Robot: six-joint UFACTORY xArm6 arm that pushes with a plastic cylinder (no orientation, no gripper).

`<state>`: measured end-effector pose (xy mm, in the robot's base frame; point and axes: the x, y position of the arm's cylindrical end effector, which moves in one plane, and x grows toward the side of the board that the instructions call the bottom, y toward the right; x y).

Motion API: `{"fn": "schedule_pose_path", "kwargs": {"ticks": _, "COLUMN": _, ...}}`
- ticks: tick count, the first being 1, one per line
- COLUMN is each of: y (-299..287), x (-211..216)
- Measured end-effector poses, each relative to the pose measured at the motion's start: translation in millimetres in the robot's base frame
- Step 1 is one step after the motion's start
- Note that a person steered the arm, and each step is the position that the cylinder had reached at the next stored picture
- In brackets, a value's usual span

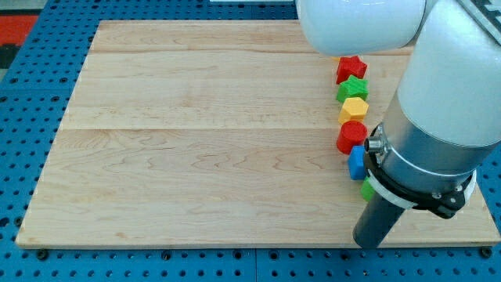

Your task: Move your arm to the top right of the yellow heart

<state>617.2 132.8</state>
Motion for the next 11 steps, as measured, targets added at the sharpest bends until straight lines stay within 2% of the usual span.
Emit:
{"fn": "schedule_pose_path", "kwargs": {"ticks": 2, "y": -3, "x": 2}}
{"fn": "schedule_pose_path", "kwargs": {"ticks": 3, "y": 71, "x": -16}}
{"fn": "schedule_pose_path", "kwargs": {"ticks": 4, "y": 163, "x": -85}}
{"fn": "schedule_pose_path", "kwargs": {"ticks": 5, "y": 195, "x": -193}}
{"fn": "schedule_pose_path", "kwargs": {"ticks": 6, "y": 198, "x": -292}}
{"fn": "schedule_pose_path", "kwargs": {"ticks": 7, "y": 196, "x": -338}}
{"fn": "schedule_pose_path", "kwargs": {"ticks": 9, "y": 194, "x": -344}}
{"fn": "schedule_pose_path", "kwargs": {"ticks": 10, "y": 169, "x": -359}}
{"fn": "schedule_pose_path", "kwargs": {"ticks": 11, "y": 120, "x": -367}}
